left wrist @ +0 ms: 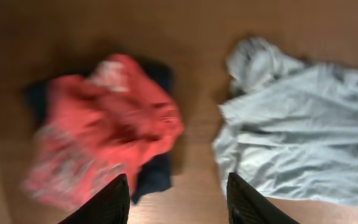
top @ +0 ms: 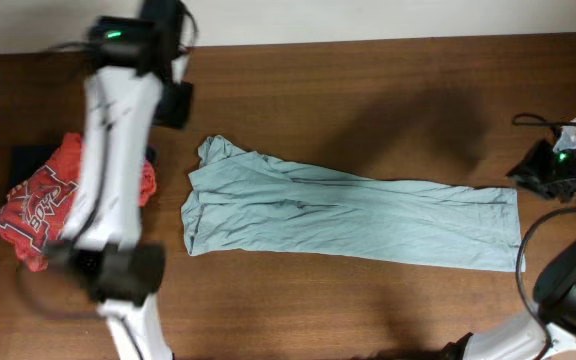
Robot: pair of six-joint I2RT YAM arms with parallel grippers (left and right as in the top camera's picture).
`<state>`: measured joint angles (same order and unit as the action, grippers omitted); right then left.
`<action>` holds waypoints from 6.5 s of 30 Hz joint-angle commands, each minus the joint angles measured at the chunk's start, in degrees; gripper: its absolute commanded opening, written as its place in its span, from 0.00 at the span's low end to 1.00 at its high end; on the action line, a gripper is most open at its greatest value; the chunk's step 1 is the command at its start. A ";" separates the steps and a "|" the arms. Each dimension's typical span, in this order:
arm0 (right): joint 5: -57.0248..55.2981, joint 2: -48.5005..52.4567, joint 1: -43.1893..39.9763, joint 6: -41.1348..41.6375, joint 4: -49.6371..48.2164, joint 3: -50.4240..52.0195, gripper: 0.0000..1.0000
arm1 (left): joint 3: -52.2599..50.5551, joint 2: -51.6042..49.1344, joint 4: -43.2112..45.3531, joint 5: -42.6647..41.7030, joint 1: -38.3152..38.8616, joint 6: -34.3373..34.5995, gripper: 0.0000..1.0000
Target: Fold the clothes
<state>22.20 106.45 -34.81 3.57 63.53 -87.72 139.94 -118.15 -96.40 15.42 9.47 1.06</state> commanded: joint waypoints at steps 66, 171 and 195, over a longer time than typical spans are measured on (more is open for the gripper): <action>5.49 16.17 -12.46 -23.08 -5.79 10.19 0.79 | -28.52 0.83 19.47 -26.67 -3.91 -7.19 0.97; 1.14 16.13 -16.26 -10.27 -12.85 25.03 0.07 | -28.52 0.83 19.47 -28.30 -3.91 -8.50 0.97; -5.40 7.56 -4.11 -8.39 22.18 -28.87 0.04 | -19.45 0.85 16.28 -27.02 -5.16 -8.46 0.93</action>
<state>18.00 115.33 -42.54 -5.15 83.44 -111.92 114.52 -117.16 -78.83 -11.99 5.37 -6.46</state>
